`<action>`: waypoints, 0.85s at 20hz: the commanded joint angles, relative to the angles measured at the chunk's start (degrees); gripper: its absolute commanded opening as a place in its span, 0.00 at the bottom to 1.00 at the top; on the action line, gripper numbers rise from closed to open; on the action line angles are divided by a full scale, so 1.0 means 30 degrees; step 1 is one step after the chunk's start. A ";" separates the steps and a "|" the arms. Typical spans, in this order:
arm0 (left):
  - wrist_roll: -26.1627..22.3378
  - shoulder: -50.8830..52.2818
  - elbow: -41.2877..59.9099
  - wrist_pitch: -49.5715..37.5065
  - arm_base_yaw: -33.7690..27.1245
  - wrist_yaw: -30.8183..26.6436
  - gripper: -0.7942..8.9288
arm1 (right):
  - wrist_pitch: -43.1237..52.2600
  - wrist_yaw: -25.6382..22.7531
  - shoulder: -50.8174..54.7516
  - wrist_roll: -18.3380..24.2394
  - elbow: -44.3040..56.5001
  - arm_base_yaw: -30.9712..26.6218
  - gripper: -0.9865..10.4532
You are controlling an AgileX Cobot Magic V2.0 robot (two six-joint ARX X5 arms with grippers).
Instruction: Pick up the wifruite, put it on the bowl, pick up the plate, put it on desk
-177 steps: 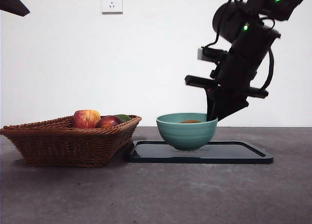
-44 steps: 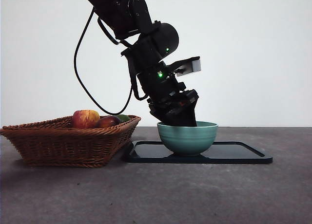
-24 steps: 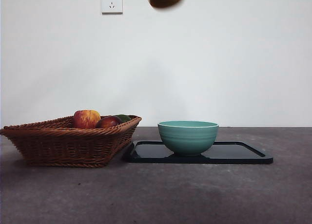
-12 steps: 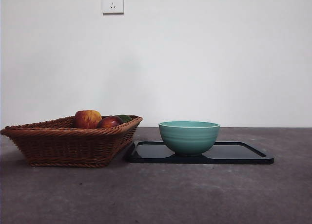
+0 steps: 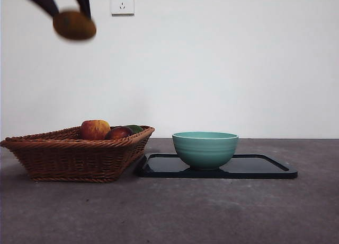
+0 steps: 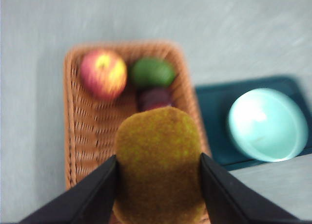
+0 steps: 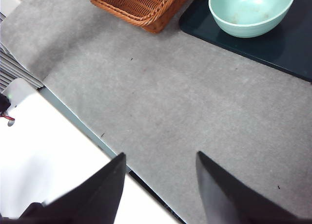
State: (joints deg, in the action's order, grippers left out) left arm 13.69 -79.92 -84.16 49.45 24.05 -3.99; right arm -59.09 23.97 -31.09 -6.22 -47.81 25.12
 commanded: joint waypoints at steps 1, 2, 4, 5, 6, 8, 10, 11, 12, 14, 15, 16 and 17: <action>0.0641 -0.0226 0.2047 -0.2025 0.0124 -0.0131 0.29 | 0.0182 0.0015 -0.0036 0.0168 -0.0168 0.0117 0.29; 0.0801 -0.0226 0.3162 -0.3191 0.0182 -0.0131 0.29 | 0.0182 0.0015 -0.0036 0.0168 -0.0168 0.0117 0.29; 0.0874 -0.0299 0.5297 -0.5559 0.0240 -0.0197 0.29 | 0.0182 0.0015 -0.0036 0.0160 -0.0168 0.0117 0.29; 0.0896 -0.0342 0.6033 -0.6317 0.0240 -0.0197 0.29 | 0.0182 0.0015 -0.0036 0.0168 -0.0168 0.0117 0.29; 0.0874 -0.0415 0.6805 -0.7082 0.0240 -0.0197 0.29 | 0.0182 0.0015 -0.0036 0.0168 -0.0168 0.0117 0.29; 0.0809 -0.0721 0.7767 -0.8000 0.0240 -0.0211 0.29 | 0.0219 0.0007 -0.0044 0.0168 -0.0168 0.0117 0.29; 0.0590 -0.1093 0.8524 -0.9005 0.0240 -0.0248 0.29 | 0.0262 0.0007 -0.0044 0.0160 -0.0168 0.0117 0.29; 0.0423 -0.1443 0.8779 -0.9471 0.0240 -0.0255 0.29 | 0.0262 0.0007 -0.0044 0.0153 -0.0168 0.0117 0.29; 0.0219 -0.1953 0.8808 -0.9683 0.0240 -0.0262 0.29 | 0.0262 0.0007 -0.0044 0.0153 -0.0168 0.0117 0.29; -0.0357 -0.2987 0.8808 -1.0265 0.0240 -0.0262 0.29 | 0.0262 0.0007 -0.0044 0.0138 -0.0168 0.0117 0.29; -0.0401 -0.3497 0.8808 -1.0513 0.0240 -0.0262 0.29 | 0.0255 0.0007 -0.0044 0.0131 -0.0168 0.0117 0.29; -0.0401 -0.3920 0.8808 -1.0637 0.0240 -0.0262 0.29 | 0.0255 0.0007 -0.0044 0.0117 -0.0168 0.0117 0.29; -0.0423 -0.4386 0.8808 -1.0812 0.0233 -0.0262 0.29 | 0.0255 0.0007 -0.0044 0.0087 -0.0168 0.0117 0.29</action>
State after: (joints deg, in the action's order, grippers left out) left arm 13.10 -92.47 -57.32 17.65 24.51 -4.58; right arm -58.89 23.97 -31.09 -6.22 -47.81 25.12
